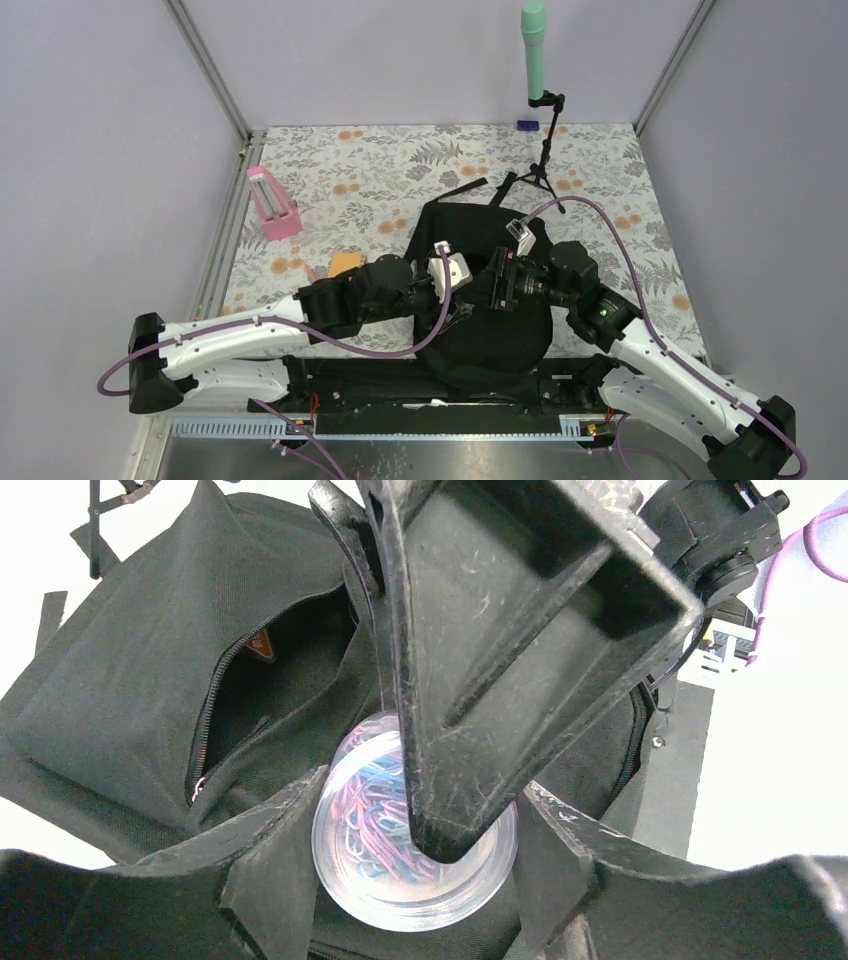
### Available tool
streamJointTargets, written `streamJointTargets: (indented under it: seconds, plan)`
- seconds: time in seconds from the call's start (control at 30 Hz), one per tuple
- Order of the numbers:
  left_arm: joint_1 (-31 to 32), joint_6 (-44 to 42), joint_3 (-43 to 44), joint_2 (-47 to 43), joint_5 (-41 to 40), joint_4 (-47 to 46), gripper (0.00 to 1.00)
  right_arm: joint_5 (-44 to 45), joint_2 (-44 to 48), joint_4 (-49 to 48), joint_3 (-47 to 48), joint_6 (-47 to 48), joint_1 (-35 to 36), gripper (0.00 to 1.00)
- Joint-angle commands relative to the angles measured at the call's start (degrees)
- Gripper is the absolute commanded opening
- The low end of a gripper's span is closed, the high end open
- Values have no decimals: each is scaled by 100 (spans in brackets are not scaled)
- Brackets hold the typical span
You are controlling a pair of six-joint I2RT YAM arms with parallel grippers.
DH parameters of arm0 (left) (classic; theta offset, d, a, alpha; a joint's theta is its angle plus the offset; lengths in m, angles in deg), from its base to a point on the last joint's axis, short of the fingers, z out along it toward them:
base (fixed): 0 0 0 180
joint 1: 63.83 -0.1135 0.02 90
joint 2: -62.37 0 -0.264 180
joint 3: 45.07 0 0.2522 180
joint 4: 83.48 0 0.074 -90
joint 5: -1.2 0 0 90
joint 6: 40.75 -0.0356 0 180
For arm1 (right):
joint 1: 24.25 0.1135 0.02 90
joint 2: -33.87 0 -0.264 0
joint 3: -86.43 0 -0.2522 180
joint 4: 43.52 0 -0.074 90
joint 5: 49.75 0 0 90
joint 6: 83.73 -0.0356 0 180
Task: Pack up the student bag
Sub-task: Pick up the stationery from the center of the board.
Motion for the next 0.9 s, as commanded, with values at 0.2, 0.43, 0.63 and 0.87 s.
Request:
streamJointTargets:
  seconds: [0.2,0.43,0.63,0.87]
  plan:
    - [31,-264,506,-32,-254,-84,74,466,281,-161,-70,133,85,49]
    - [-166,-496,804,-335,-920,768,99,2846,1295,1808,806,1687,91,48]
    - [-1255,-339,1442,352,-565,1405,99,4627,1917,2407,809,2541,90,48]
    - [-1501,-461,2332,1899,-580,1358,99,4580,2143,2268,356,2404,91,48]
